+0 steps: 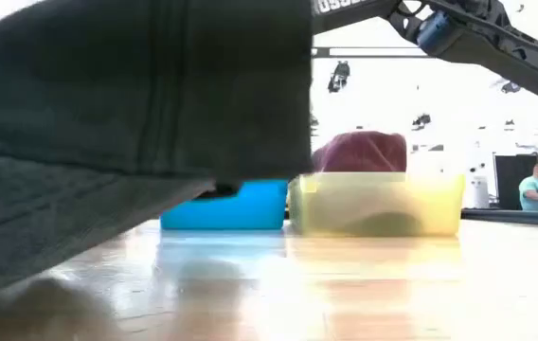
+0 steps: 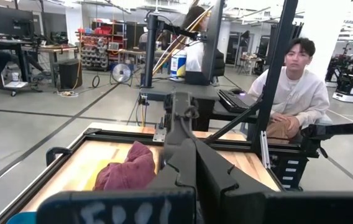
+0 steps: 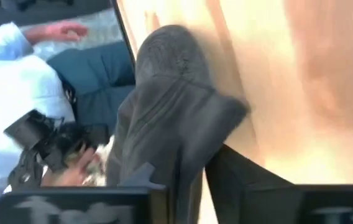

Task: Pick & Place hat
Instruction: Put the top black cap into the blue bin

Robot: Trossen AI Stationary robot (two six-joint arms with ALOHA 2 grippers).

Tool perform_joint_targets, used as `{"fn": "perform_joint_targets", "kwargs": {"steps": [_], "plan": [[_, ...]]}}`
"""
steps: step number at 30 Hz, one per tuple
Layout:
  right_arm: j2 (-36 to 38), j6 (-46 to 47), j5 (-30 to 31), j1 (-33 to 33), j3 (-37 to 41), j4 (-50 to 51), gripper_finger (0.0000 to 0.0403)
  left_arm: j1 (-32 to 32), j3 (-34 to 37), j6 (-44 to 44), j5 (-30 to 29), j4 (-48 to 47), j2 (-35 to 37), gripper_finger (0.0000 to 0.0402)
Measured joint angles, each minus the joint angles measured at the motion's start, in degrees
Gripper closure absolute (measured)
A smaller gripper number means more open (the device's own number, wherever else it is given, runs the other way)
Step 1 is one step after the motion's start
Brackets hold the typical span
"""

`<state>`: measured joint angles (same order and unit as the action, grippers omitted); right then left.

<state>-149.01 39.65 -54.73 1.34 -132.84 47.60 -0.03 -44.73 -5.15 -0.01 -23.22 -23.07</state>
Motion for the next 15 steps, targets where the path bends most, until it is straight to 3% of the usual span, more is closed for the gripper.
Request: {"fn": "perform_joint_targets", "kwargs": {"steps": [9, 15], "plan": [[2.92, -6.48, 8.84, -0.74, -0.04, 0.2, 0.0229, 0.02, 0.0, -0.02, 0.0, -0.02, 0.0, 0.0401], [8.69, -19.14, 27.06, 1.22, -0.02, 1.14, 0.0178, 0.02, 0.0, -0.01, -0.01, -0.02, -0.01, 0.0401]]}}
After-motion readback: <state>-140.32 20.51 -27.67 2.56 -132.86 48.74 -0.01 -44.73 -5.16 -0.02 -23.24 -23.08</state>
